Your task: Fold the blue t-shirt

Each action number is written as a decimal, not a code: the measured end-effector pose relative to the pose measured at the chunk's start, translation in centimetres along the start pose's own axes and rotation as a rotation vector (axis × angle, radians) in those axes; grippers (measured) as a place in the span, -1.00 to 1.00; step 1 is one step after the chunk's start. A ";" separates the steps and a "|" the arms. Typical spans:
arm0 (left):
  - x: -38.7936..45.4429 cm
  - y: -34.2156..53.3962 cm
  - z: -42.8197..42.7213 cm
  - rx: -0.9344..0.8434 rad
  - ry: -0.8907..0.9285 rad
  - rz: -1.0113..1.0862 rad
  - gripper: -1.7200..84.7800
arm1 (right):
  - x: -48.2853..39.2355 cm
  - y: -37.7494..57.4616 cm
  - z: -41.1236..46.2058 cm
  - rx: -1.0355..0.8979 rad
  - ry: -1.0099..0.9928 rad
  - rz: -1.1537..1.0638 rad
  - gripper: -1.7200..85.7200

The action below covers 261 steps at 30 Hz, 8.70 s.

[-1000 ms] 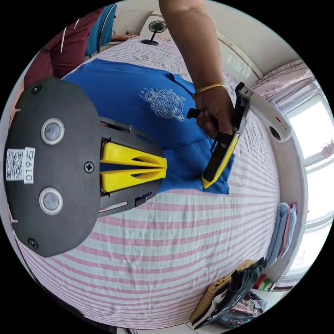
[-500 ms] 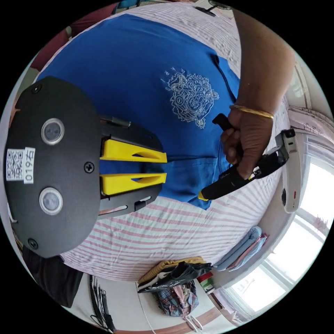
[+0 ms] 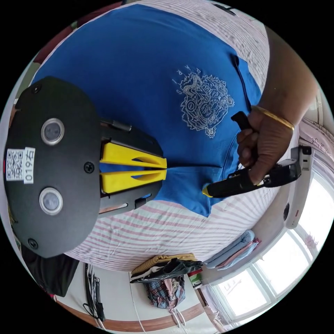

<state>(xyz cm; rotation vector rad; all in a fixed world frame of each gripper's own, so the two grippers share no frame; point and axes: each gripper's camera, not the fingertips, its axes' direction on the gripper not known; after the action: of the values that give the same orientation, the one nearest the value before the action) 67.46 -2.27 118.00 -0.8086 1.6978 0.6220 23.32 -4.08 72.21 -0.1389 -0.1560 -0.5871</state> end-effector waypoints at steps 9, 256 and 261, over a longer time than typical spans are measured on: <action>0.4 3.8 1.3 0.019 -0.042 -0.011 -0.94 | 5.7 1.9 -2.6 0.115 -0.132 0.226 -0.84; -39.8 70.7 20.5 0.937 1.043 -1.563 -0.88 | 21.0 -0.9 42.4 0.234 -1.608 1.547 -0.81; -39.6 67.8 17.4 1.017 1.106 -1.585 -0.79 | 23.1 -3.7 39.1 0.253 -1.592 1.499 -0.86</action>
<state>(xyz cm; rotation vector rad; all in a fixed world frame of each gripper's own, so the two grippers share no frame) 31.82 61.41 151.88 -1.3962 1.2735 -1.8660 36.07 -12.78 115.11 -0.3912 -1.4981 1.1745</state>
